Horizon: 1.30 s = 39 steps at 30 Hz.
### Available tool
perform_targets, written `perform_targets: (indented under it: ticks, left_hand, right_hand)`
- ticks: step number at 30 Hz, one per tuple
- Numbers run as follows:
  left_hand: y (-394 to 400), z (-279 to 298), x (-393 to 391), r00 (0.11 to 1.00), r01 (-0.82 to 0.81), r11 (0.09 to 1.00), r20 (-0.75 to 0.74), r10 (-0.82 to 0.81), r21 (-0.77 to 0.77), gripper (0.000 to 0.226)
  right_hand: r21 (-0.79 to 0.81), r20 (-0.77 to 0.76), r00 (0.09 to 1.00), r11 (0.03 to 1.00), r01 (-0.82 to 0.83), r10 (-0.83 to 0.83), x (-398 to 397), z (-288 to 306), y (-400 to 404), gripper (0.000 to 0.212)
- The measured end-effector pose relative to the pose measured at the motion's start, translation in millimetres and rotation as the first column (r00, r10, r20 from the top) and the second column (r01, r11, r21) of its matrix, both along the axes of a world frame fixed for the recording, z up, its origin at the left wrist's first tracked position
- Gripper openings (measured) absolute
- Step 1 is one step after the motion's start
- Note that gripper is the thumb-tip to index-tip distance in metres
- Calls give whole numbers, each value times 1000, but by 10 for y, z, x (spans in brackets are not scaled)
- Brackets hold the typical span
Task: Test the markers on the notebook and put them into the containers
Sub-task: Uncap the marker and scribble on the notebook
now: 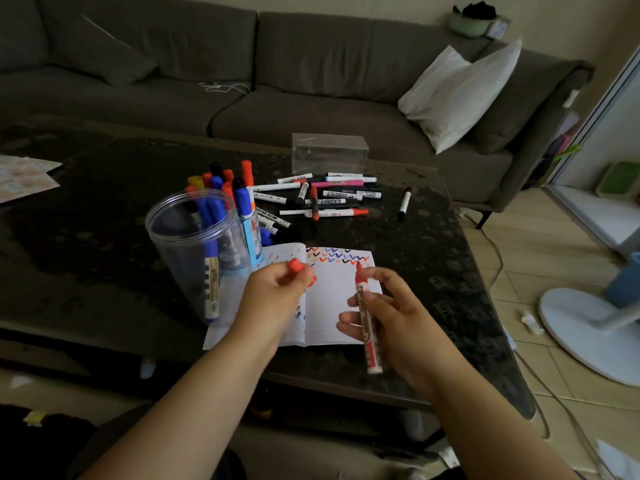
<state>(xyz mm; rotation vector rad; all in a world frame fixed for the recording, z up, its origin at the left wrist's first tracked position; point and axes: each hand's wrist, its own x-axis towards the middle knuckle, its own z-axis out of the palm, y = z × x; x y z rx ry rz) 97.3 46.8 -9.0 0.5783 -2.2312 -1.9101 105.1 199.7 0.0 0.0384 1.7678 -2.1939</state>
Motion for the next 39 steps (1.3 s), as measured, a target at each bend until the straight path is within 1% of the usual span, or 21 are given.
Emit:
perform_targets:
  ticks: [4, 5, 7, 9, 10, 12, 13, 15, 18, 22, 24, 27, 30, 34, 37, 39]
  left_hand:
    - [-89, -181, -131, 995, 96, 962, 10, -96, -256, 9]
    - [-100, -227, -175, 994, 103, 947, 2, -108, -304, 10]
    - [-106, -281, -261, 992, 119, 905, 5, -128, -408, 7]
    - [-113, -333, -340, 987, 143, 848, 10, -161, -510, 13]
    - [-116, -354, -375, 982, 161, 815, 10, -187, -556, 16]
    - [-127, -428, -439, 969, 202, 748, 16, -248, -632, 17]
    - [-133, -472, -468, 961, 222, 722, 23, -275, -656, 17]
    - [-139, -554, -516, 950, 255, 684, 46, -308, -684, 16]
    - [-118, -624, -579, 937, 260, 638, 30, -348, -725, 16]
    - [-69, -707, -603, 922, 272, 532, 59, -383, -802, 18]
    - [-44, -743, -596, 924, 258, 530, 47, -379, -808, 16]
    - [-24, -777, -604, 938, 216, 557, 12, -347, -802, 18]
    - [-4, -789, -600, 941, 221, 537, 34, -336, -814, 23]
    - [8, -759, -596, 944, 219, 540, 38, -327, -812, 24]
    - [7, -732, -585, 940, 220, 534, 31, -339, -816, 20]
    - [15, -744, -588, 939, 183, 524, -10, -344, -832, 22]
  right_hand:
    - [-172, 101, 995, 985, 3, 14, -243, -55, -37, 29]
    - [-182, 101, 995, 983, -7, 26, -313, -79, -50, 26]
    - [-130, 83, 996, 991, -15, 26, -466, -145, -81, 21]
    - [3, 39, 999, 1000, -29, 29, -625, -229, -119, 14]
    - [126, -8, 999, 991, -34, 36, -707, -272, -141, 11]
    - [390, -129, 990, 921, -4, 59, -869, -365, -190, 19]
    - [467, -185, 981, 884, 29, 65, -944, -405, -222, 23]
    - [512, -267, 962, 854, 93, 56, -1073, -479, -283, 23]
    - [470, -329, 944, 871, 144, 21, -1221, -587, -354, 10]
    - [448, -404, 913, 860, 243, -48, -1329, -758, -402, 13]
    - [433, -421, 904, 860, 269, -71, -1348, -818, -404, 14]
    - [451, -442, 896, 852, 266, -46, -1363, -868, -396, 19]
    - [487, -449, 894, 838, 246, -1, -1372, -896, -386, 16]
    - [504, -437, 899, 837, 215, 33, -1386, -910, -384, 13]
    - [520, -429, 901, 832, 192, 59, -1387, -901, -397, 16]
    - [512, -412, 909, 840, 182, 54, -1383, -895, -397, 20]
